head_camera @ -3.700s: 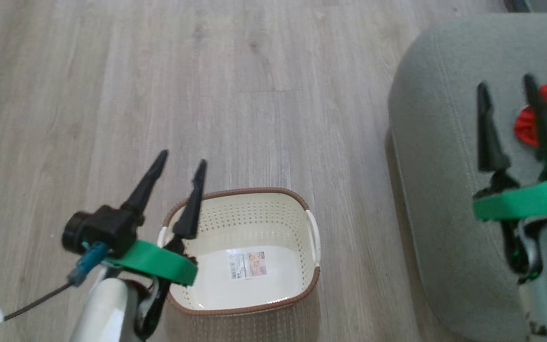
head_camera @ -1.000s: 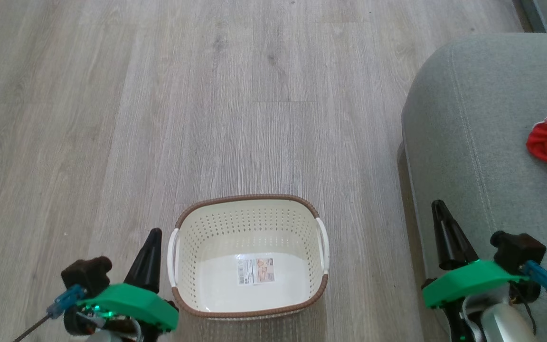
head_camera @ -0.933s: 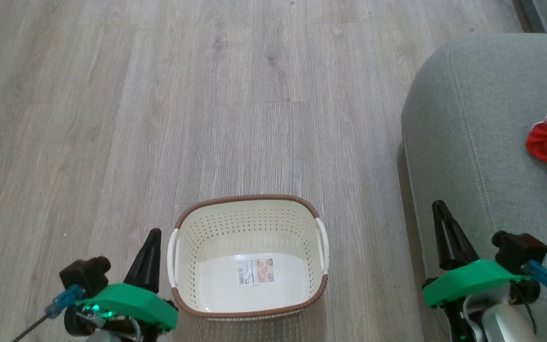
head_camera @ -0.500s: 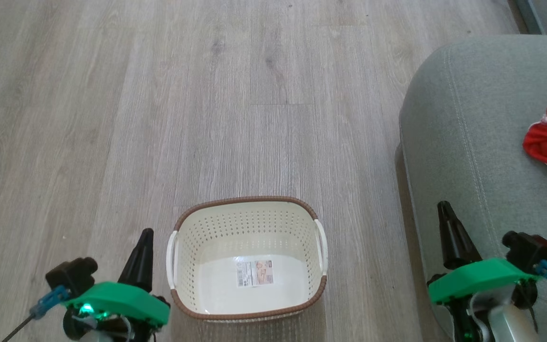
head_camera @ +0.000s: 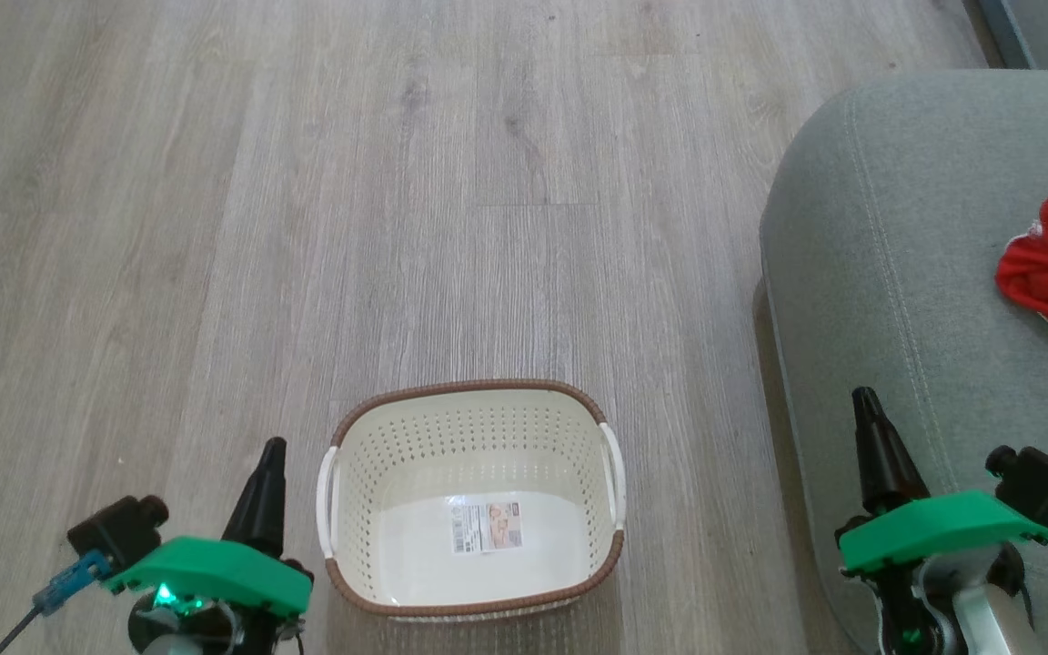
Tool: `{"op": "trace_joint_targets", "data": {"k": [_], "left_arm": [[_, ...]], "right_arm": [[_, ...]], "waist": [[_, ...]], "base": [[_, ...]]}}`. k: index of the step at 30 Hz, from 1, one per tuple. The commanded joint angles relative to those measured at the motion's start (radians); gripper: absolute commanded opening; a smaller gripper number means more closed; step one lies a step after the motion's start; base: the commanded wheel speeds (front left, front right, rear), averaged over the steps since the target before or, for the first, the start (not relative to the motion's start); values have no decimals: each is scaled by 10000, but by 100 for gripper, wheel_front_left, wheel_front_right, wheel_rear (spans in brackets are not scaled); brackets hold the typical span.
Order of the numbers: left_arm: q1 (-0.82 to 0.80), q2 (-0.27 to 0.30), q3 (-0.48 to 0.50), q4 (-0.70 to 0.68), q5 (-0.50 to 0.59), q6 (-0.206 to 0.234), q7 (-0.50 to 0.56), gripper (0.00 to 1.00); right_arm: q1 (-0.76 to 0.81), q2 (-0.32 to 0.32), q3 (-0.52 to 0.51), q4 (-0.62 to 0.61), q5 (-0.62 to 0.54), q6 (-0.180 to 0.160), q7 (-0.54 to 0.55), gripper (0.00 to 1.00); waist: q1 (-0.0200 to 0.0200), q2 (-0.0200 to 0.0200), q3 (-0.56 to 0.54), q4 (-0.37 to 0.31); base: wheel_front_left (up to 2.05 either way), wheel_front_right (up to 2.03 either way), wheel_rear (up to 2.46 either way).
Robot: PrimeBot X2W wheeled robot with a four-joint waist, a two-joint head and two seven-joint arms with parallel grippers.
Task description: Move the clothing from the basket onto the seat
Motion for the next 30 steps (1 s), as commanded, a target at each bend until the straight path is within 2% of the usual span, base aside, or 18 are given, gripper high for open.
{"op": "trace_joint_targets", "data": {"k": [1,30], "left_arm": [[-480,24,258,-376,-195,-35,49,0],[-552,30,766,-511,-3141,-92,933,0]], "right_arm": [[-387,-134,15,-352,233,-1,96,0],[-447,-162,-292,-371,3503,-1,930,0]], "waist": [[-1,0,-4,-3],[-1,0,-165,-125]], "base": [[0,0,0],[0,0,0]]}}
